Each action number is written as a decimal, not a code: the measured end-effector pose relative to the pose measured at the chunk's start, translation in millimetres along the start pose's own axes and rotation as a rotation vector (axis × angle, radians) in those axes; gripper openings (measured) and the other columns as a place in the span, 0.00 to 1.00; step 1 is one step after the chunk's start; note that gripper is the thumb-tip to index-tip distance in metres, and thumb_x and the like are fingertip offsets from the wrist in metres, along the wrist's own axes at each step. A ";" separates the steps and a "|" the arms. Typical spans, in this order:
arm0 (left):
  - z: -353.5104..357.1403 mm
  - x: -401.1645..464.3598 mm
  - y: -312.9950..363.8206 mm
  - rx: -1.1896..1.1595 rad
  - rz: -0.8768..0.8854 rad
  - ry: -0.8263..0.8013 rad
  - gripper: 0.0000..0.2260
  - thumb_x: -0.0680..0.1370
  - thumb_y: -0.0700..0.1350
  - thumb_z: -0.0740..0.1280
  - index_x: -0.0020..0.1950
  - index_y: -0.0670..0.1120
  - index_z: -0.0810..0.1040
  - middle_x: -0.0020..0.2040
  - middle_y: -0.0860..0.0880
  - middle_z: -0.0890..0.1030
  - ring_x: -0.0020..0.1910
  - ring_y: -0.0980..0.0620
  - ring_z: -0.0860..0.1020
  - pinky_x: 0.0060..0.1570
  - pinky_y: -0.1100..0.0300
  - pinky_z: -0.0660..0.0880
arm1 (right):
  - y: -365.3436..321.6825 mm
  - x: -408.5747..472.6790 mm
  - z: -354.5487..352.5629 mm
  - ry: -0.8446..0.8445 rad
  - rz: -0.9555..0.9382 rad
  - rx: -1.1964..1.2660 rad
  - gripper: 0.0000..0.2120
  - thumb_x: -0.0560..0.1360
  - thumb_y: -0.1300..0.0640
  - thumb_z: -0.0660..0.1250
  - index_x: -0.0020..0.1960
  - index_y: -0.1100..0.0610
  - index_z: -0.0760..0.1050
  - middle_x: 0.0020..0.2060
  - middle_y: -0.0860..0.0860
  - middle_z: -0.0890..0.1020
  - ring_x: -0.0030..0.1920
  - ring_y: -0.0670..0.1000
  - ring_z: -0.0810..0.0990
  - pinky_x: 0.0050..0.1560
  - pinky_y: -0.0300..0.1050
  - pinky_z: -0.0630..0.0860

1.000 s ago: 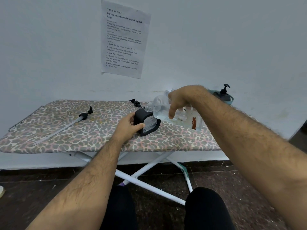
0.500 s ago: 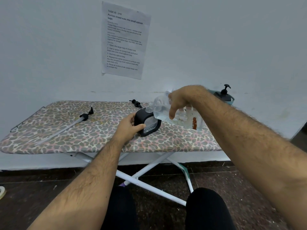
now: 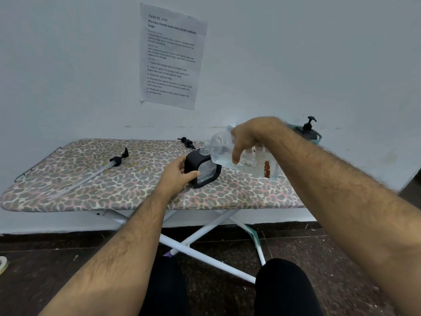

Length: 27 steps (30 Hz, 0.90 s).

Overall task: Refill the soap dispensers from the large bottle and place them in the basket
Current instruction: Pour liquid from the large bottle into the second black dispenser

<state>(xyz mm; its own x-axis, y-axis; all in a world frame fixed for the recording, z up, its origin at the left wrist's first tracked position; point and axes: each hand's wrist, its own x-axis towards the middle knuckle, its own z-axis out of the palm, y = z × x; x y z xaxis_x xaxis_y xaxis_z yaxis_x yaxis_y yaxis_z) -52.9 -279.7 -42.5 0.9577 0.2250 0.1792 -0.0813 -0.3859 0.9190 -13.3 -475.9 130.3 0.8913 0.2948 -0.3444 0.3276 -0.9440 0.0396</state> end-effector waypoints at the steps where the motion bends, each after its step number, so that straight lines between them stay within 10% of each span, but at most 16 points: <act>1: 0.1 -0.5 0.6 -0.001 -0.001 0.001 0.27 0.73 0.41 0.74 0.71 0.45 0.71 0.63 0.48 0.78 0.58 0.54 0.76 0.59 0.60 0.72 | -0.4 0.5 -0.1 -0.001 0.000 0.001 0.35 0.69 0.49 0.78 0.70 0.56 0.66 0.52 0.55 0.83 0.41 0.55 0.82 0.58 0.58 0.78; 27: 0.5 -2.5 2.3 -0.028 0.004 0.000 0.25 0.74 0.39 0.74 0.69 0.44 0.71 0.57 0.52 0.78 0.54 0.56 0.77 0.46 0.74 0.71 | 1.0 5.9 1.1 0.015 0.005 -0.009 0.36 0.68 0.47 0.78 0.69 0.55 0.66 0.47 0.52 0.82 0.40 0.54 0.81 0.59 0.58 0.77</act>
<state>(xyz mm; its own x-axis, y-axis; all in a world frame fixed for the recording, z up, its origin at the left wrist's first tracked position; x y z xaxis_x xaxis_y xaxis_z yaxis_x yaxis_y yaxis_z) -55.4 -281.6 -41.0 0.9575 0.2235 0.1825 -0.0924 -0.3617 0.9277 -8.0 -475.3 127.3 0.8976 0.2921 -0.3302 0.3255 -0.9443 0.0495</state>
